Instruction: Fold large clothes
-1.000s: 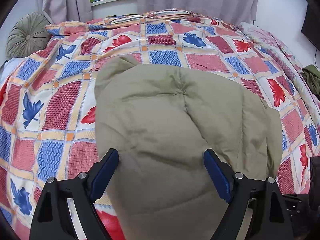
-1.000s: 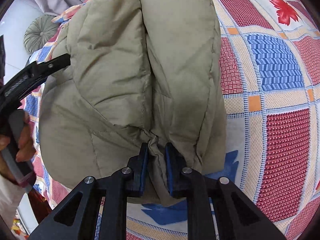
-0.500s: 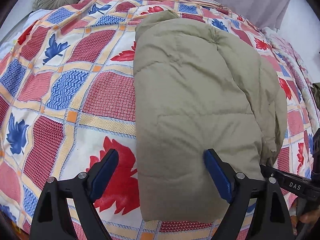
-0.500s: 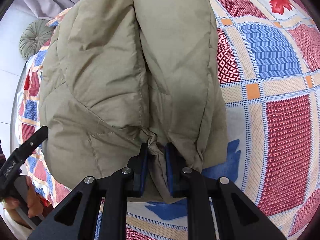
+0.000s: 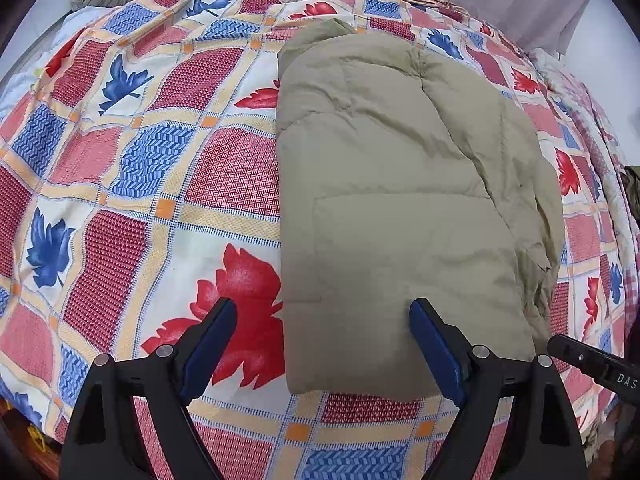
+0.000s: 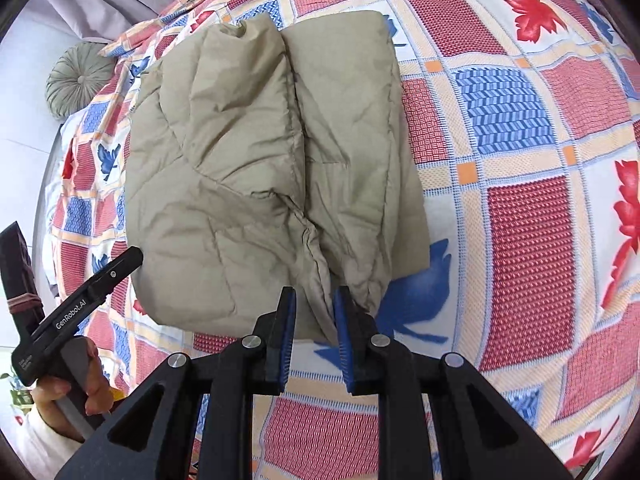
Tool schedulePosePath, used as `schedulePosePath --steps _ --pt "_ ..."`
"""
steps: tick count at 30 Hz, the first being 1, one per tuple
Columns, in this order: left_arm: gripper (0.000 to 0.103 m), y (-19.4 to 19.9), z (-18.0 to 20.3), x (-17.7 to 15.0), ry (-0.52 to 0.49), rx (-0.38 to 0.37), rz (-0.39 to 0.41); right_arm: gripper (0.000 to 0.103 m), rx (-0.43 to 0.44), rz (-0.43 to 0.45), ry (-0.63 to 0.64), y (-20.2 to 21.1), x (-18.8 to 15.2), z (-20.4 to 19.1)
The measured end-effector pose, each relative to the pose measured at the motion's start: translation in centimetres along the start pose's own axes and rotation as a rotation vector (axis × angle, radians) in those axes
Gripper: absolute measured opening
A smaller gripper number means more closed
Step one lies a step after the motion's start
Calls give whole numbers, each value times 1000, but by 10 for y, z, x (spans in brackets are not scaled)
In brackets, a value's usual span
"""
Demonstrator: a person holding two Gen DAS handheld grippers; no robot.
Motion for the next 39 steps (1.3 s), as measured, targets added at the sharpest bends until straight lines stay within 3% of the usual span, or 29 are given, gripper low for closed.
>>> schedulePosePath --steps 9,13,16,17,18,26,30,32,37,39 --pt "89 51 -5 -37 -55 2 -75 27 -14 -60 -5 31 -25 -16" --pt "89 73 -10 -54 -72 24 -92 44 -9 -68 -3 52 -42 -26" --pt "89 88 -13 -62 -54 25 -95 45 -9 -66 -2 64 -50 -34" --pt "90 94 -13 -64 -47 18 -94 45 -8 -65 -2 67 -51 -37" --pt "103 99 -13 -67 -41 15 -93 45 -8 -63 -2 71 -52 -39" --pt "103 133 -7 -68 -31 14 -61 45 -13 -40 26 100 -52 -54" --pt "103 155 -3 -58 -50 65 12 47 -21 -25 47 114 -49 -62" --pt "103 164 -2 -53 -37 53 26 58 -35 -7 63 123 -45 -67" --pt "103 188 2 -41 -6 28 59 64 -74 61 104 152 -27 -79" --pt "103 198 3 -36 -2 38 85 75 -94 91 115 163 -19 -83"
Point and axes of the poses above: each gripper's, at about its wrist camera, not at the fingertips, and y roughly against the way its jaws point, z to its right, x to its top, the point moved 7 cm from there along -y, roughly the way its jaws point, and after that the axes turned 13 degrees about y, right-handed, at the moved point
